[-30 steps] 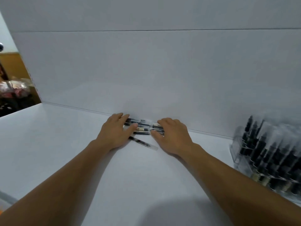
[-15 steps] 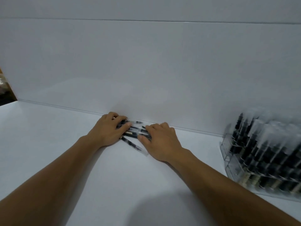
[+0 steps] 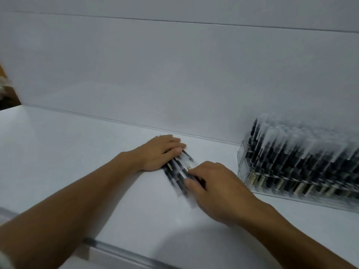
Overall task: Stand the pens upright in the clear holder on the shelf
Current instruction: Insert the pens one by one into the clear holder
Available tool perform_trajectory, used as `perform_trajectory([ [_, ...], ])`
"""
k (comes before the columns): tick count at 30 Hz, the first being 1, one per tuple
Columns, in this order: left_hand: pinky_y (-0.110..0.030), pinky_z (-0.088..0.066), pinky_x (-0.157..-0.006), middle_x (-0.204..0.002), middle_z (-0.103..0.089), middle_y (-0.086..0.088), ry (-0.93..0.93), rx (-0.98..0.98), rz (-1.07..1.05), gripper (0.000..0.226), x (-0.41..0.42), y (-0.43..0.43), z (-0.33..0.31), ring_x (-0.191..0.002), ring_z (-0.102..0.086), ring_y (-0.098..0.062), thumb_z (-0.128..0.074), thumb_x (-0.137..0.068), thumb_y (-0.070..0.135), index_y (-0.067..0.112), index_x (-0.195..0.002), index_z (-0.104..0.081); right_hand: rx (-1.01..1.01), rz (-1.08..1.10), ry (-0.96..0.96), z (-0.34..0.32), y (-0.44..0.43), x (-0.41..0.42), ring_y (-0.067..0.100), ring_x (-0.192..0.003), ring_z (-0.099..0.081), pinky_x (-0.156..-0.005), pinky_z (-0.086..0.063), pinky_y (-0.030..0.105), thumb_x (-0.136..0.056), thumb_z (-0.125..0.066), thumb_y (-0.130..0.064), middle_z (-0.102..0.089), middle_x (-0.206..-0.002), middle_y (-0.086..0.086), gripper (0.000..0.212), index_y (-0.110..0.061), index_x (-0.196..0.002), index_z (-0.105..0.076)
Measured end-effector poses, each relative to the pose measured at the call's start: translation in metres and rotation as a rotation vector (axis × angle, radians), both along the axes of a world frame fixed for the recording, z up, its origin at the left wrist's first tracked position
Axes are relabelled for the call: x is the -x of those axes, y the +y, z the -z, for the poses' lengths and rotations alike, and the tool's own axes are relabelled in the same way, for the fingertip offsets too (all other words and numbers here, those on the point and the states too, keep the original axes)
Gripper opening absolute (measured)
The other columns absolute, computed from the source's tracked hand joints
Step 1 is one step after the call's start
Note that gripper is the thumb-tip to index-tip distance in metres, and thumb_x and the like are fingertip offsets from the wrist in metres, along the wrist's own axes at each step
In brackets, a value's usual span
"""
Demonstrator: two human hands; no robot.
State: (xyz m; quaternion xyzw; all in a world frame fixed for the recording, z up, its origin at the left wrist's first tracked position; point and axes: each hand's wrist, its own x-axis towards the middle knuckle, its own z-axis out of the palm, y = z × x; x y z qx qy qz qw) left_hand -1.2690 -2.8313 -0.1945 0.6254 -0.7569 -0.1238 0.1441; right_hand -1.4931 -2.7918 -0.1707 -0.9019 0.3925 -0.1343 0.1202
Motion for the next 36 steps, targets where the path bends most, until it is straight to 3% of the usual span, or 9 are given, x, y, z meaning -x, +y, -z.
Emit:
perform_trajectory([
  [6, -0.019, -0.014, -0.115, -0.149, -0.041, 0.010, 0.185, -0.060, 0.101, 0.039, 0.032, 0.005, -0.005, -0.142, -0.022, -0.002, -0.037, -0.100, 0.045, 0.033, -0.131, -0.057, -0.043, 0.002, -0.135, 0.007, 0.009, 0.025, 0.001, -0.085, -0.052, -0.077, -0.042, 0.017, -0.098, -0.048, -0.043, -0.054, -0.099, -0.016, 0.019, -0.039, -0.109, -0.062],
  [9, -0.021, -0.015, -0.115, -0.149, -0.040, 0.013, 0.221, -0.087, 0.054, 0.039, 0.046, 0.008, -0.011, -0.142, -0.022, 0.001, -0.042, -0.098, 0.049, 0.035, -0.132, -0.056, -0.018, 0.002, -0.103, 0.010, 0.009, 0.030, 0.002, -0.082, -0.054, -0.075, -0.045, 0.022, -0.095, -0.049, -0.046, -0.058, -0.092, -0.017, 0.017, -0.040, -0.106, -0.059],
  [13, -0.015, -0.019, -0.104, -0.147, -0.042, 0.012, 0.281, 0.016, -0.095, 0.043, 0.054, 0.021, -0.017, -0.136, -0.032, -0.002, -0.043, -0.099, 0.046, 0.030, -0.139, -0.049, -0.080, -0.006, -0.108, 0.006, 0.011, 0.034, 0.003, -0.070, -0.055, -0.063, -0.044, 0.024, -0.088, -0.056, -0.052, -0.059, -0.072, -0.013, 0.016, -0.037, -0.093, -0.058],
  [16, -0.022, -0.034, -0.100, -0.133, -0.054, 0.010, 0.286, 0.151, -0.299, 0.040, 0.047, 0.035, -0.016, -0.122, -0.048, -0.007, -0.054, -0.094, 0.046, 0.028, -0.129, -0.056, -0.116, -0.018, -0.098, 0.006, 0.012, 0.037, 0.004, -0.064, -0.054, -0.056, -0.038, 0.021, -0.086, -0.061, -0.044, -0.057, -0.065, -0.013, 0.011, -0.034, -0.087, -0.059],
  [18, -0.025, -0.043, -0.086, -0.116, -0.059, 0.009, 0.243, 0.187, -0.447, 0.034, 0.041, 0.047, -0.015, -0.105, -0.057, -0.010, -0.059, -0.090, 0.046, 0.027, -0.118, -0.060, -0.151, -0.016, -0.131, 0.007, 0.011, 0.039, 0.005, -0.062, -0.054, -0.057, -0.041, 0.022, -0.084, -0.061, -0.035, -0.057, -0.061, -0.012, 0.002, -0.033, -0.084, -0.060],
  [21, -0.021, -0.039, -0.065, -0.098, -0.060, 0.012, 0.176, 0.049, -0.566, 0.035, 0.039, 0.069, -0.020, -0.088, -0.057, -0.008, -0.060, -0.085, 0.054, 0.027, -0.107, -0.059, -0.209, 0.013, -0.232, 0.007, 0.009, 0.041, 0.005, -0.062, -0.059, -0.063, -0.051, 0.026, -0.083, -0.059, -0.030, -0.063, -0.061, -0.011, 0.006, -0.033, -0.084, -0.064],
  [26, -0.029, -0.047, -0.071, -0.092, -0.071, -0.003, -0.092, -0.213, -0.561, 0.058, 0.051, 0.074, -0.042, -0.078, -0.062, -0.017, -0.057, -0.081, 0.066, 0.011, -0.096, -0.065, -0.283, 0.043, -0.380, 0.009, 0.008, 0.042, 0.007, -0.068, -0.061, -0.069, -0.052, 0.028, -0.087, -0.056, -0.028, -0.068, -0.072, -0.009, 0.015, -0.038, -0.084, -0.067],
  [30, -0.030, -0.055, -0.083, -0.096, -0.072, -0.007, -0.067, -0.351, -0.574, 0.068, 0.054, 0.074, -0.055, -0.081, -0.071, -0.018, -0.058, -0.078, 0.071, 0.006, -0.095, -0.064, -0.328, 0.036, -0.442, 0.009, 0.007, 0.045, 0.010, -0.068, -0.061, -0.069, -0.052, 0.031, -0.089, -0.058, -0.034, -0.068, -0.076, -0.006, 0.011, -0.037, -0.084, -0.067],
  [36, -0.023, -0.053, -0.065, -0.070, -0.064, -0.001, -0.100, -0.395, -0.575, 0.056, 0.072, 0.077, -0.053, -0.059, -0.065, -0.013, -0.063, -0.076, 0.067, 0.013, -0.070, -0.052, -0.370, 0.024, -0.467, 0.013, 0.004, 0.043, 0.014, -0.070, -0.060, -0.071, -0.052, 0.030, -0.088, -0.062, -0.027, -0.068, -0.081, 0.000, 0.011, -0.037, -0.084, -0.064],
])
